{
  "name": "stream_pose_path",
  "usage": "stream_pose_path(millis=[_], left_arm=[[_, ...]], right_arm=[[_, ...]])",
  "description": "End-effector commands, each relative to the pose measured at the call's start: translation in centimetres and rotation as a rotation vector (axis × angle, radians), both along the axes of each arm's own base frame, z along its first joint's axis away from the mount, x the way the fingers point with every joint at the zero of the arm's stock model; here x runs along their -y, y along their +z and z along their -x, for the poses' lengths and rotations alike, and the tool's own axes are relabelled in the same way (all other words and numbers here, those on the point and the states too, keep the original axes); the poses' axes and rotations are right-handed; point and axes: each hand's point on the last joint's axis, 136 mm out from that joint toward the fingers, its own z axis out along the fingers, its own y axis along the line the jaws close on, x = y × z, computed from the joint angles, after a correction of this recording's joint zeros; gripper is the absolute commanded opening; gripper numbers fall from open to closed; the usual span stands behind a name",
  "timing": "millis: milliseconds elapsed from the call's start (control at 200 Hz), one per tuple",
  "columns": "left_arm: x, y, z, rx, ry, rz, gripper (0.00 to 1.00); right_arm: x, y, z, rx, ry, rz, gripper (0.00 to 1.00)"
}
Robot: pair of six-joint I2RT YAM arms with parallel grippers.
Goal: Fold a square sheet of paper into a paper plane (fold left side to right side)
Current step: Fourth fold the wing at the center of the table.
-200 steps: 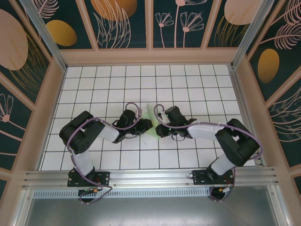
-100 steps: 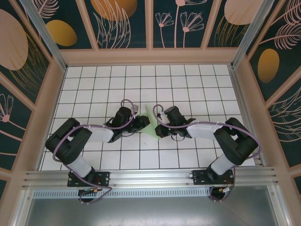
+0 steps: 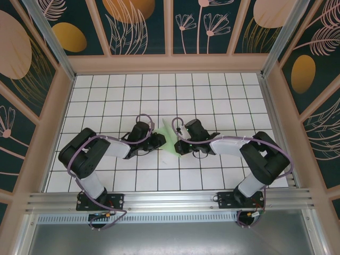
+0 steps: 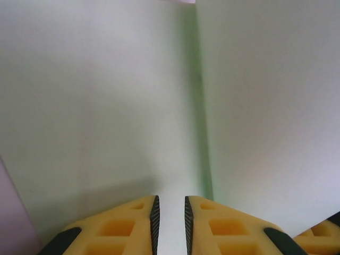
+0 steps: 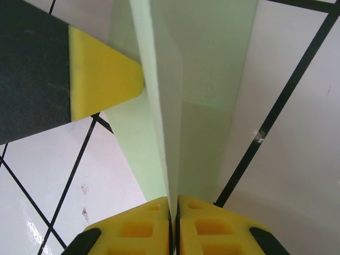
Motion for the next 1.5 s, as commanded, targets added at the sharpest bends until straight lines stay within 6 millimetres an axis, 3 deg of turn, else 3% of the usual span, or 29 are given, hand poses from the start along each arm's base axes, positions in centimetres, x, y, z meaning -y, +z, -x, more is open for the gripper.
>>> stream_pose_path(millis=[0,475,956,1491], left_arm=[[-0.5,-2.3,0.5,-0.041,-0.013,-0.055,0.23],[-0.6,-3.0,0.8,-0.053,-0.018,-0.057,0.21],[-0.4,-2.8,0.8,-0.052,-0.024,-0.045,0.21],[-0.1,-2.7,0.8,-0.050,-0.033,-0.034,0.20]], right_arm=[[-0.9,0.5,-0.1,-0.001,0.049,-0.025,0.14],[-2.1,0.0,-0.7,-0.013,0.123,-0.010,0.16],[0.0,0.2,-1.9,0.063,0.064,0.111,0.20],[0.1,1.5,-3.0,0.124,0.062,0.100,0.29]])
